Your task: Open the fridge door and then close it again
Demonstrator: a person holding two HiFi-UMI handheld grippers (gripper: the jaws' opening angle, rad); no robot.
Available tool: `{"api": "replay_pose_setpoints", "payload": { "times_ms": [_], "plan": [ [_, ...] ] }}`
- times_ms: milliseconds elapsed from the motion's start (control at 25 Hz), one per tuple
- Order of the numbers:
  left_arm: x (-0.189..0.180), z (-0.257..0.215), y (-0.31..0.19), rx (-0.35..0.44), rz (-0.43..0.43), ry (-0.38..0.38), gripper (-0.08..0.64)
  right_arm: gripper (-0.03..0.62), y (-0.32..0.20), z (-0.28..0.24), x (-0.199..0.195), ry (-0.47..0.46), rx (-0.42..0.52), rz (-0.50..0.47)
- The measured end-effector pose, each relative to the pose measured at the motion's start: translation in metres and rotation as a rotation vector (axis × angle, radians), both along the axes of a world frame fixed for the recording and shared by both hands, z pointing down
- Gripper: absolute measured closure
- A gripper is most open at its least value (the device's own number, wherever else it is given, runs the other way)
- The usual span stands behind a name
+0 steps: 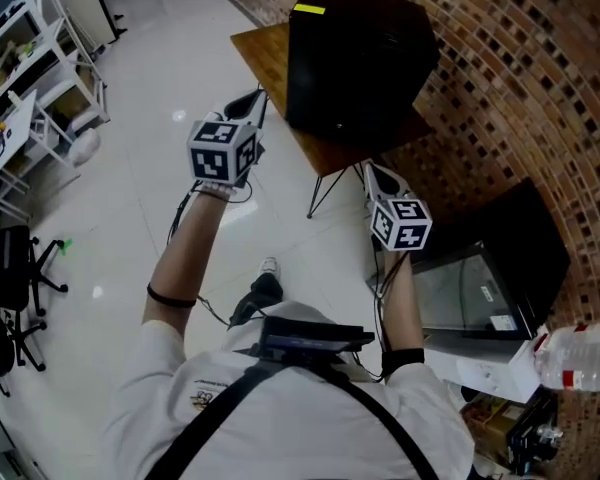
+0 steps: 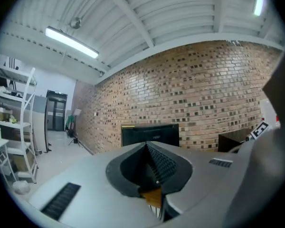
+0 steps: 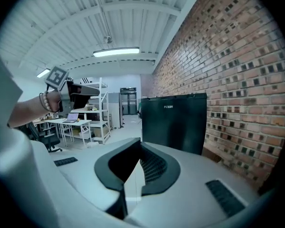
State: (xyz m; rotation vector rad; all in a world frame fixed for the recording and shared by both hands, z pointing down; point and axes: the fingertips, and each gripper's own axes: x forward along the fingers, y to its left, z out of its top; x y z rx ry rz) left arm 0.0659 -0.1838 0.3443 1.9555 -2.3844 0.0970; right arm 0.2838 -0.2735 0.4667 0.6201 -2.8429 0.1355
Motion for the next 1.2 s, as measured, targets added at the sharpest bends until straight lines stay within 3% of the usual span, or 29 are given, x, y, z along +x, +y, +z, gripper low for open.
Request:
{"api": "replay_pose_setpoints", "payload": {
  "times_ms": [160, 600, 1200],
  "plan": [
    [0.001, -0.028, -0.01, 0.048, -0.012, 0.005, 0.558, 0.585, 0.012, 0.0, 0.006, -0.014, -0.009, -0.005],
    [0.024, -0.034, -0.02, 0.059, 0.009, -0.006, 0.558, 0.586, 0.023, 0.003, 0.027, -0.044, -0.033, -0.002],
    [0.027, -0.018, -0.026, 0.032, 0.019, 0.021, 0.559, 0.586, 0.017, 0.012, 0.023, -0.032, -0.058, 0.033]
  ]
}}
